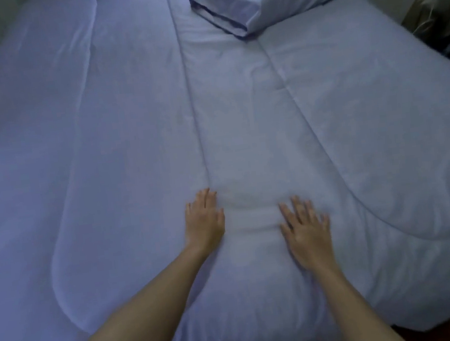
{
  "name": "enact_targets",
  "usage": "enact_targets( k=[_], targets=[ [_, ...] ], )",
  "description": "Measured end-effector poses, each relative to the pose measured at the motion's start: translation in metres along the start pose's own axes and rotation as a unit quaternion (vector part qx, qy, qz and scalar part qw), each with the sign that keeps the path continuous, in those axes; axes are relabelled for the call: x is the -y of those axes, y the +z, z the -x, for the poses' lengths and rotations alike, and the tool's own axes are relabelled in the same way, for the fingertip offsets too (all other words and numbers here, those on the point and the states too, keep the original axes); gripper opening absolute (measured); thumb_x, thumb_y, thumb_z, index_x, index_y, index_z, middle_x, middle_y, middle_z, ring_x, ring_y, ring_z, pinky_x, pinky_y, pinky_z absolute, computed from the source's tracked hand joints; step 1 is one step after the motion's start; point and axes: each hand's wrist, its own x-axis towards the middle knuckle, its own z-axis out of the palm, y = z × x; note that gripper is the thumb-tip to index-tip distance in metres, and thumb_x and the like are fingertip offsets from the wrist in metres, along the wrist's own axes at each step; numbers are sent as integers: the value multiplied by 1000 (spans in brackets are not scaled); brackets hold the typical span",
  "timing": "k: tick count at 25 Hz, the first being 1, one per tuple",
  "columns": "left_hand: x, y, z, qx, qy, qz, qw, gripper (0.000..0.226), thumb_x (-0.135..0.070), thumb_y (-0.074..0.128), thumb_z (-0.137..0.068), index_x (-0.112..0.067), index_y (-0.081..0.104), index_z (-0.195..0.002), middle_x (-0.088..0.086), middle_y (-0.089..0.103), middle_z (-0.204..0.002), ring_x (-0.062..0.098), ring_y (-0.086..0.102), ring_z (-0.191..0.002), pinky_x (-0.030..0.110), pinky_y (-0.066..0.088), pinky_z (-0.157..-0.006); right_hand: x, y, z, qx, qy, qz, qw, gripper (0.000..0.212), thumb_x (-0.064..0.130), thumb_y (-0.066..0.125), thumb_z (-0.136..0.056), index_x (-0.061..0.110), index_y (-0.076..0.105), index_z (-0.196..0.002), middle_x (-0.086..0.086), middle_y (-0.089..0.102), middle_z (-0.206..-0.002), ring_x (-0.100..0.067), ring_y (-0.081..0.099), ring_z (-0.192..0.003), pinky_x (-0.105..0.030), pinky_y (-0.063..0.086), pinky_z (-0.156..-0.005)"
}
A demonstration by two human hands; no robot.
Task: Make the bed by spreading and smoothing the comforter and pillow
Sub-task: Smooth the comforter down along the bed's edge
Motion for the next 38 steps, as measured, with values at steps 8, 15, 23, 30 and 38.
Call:
enact_targets(
  k=[8,15,23,30,38],
  targets=[
    [-188,90,-88,123,196,-48,972,66,-45,20,-91,-13,31,-148,6,28,-157,26,27,-145,52,12,-117,-301,-51,-7,-57,197,9,979,65,56,12,-89,34,27,-149,-6,24,-158,-31,22,-144,-66,19,-108],
    [-133,84,-109,89,-4,-115,989,76,-63,11,-91,-20,0,-153,-4,-3,-162,14,-3,-150,40,-6,-119,-251,-101,-102,-236,291,-140,917,55,28,37,-81,-4,56,-121,-30,50,-134,-46,42,-130,-71,24,-104],
    [-115,64,-95,118,-156,-104,975,79,-61,18,-94,-14,-6,-152,3,-9,-162,20,-7,-150,51,-3,-119,-118,-34,-69,-81,-22,-23,996,52,48,36,-88,34,49,-136,-2,43,-150,-28,40,-138,-59,22,-110],
    [-191,116,-32,-12,-69,-55,996,71,-47,24,-89,-4,34,-146,17,36,-152,37,35,-139,57,23,-111,-351,-91,-16,-42,279,3,959,57,57,17,-92,44,22,-148,3,17,-161,-27,15,-147,-66,12,-111],
    [-349,180,-25,0,12,-93,996,66,-47,32,-88,-12,41,-144,8,41,-150,30,43,-136,52,24,-109,-337,-118,-118,-3,-69,-15,997,66,50,19,-85,26,42,-142,-4,33,-155,-27,28,-144,-55,18,-116]
  ],
)
